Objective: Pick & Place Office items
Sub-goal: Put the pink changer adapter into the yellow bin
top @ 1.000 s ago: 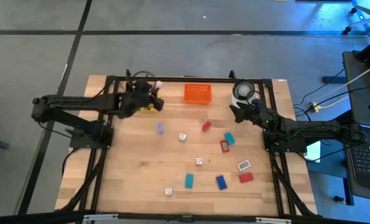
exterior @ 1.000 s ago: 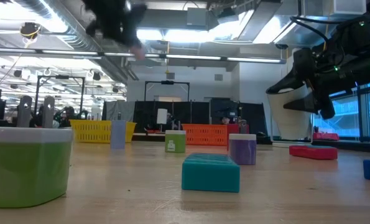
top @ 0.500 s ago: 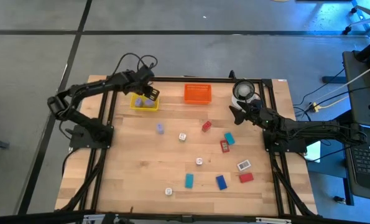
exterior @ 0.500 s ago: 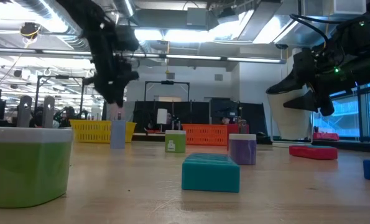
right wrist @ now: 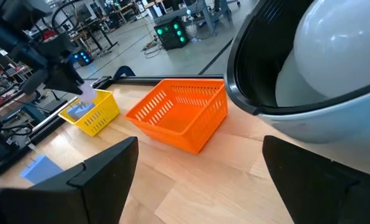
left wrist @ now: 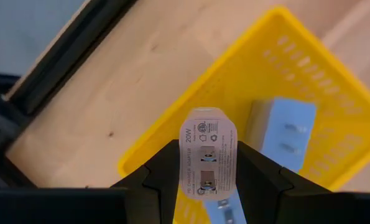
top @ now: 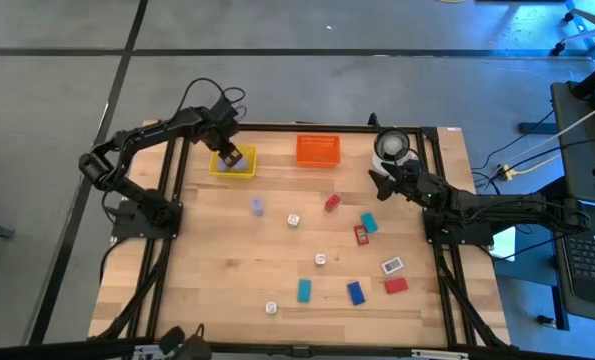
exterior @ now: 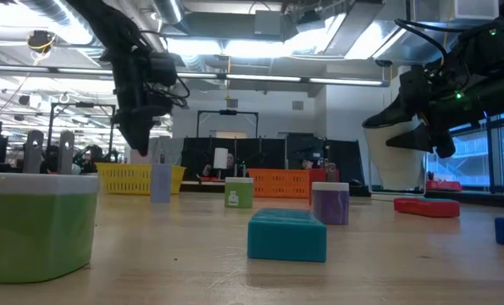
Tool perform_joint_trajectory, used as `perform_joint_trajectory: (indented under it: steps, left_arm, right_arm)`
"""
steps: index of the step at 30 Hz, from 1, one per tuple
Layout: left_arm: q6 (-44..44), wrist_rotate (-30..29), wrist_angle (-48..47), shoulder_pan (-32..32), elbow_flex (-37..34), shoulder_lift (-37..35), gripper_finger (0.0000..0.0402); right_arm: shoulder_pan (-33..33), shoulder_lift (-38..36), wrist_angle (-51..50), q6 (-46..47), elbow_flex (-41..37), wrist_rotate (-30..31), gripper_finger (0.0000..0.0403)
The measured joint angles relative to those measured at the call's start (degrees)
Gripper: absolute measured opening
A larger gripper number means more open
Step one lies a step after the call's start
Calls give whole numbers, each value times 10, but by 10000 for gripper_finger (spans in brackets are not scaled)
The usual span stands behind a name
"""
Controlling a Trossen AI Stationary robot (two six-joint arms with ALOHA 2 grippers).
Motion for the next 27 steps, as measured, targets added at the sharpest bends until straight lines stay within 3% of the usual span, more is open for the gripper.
perform_joint_trajectory:
  steps: [14,22,27]
  left_arm:
    - [198,-13,-5,0,-7,2,126]
    - [207,-14,-9,0,-9,46,128]
    - [194,-49,-6,0,-9,59,140]
  right_arm:
    - [0,0,0,0,0,0,347]
    - [0,0,0,1,0,0,347]
    - [0,0,0,1,0,0,347]
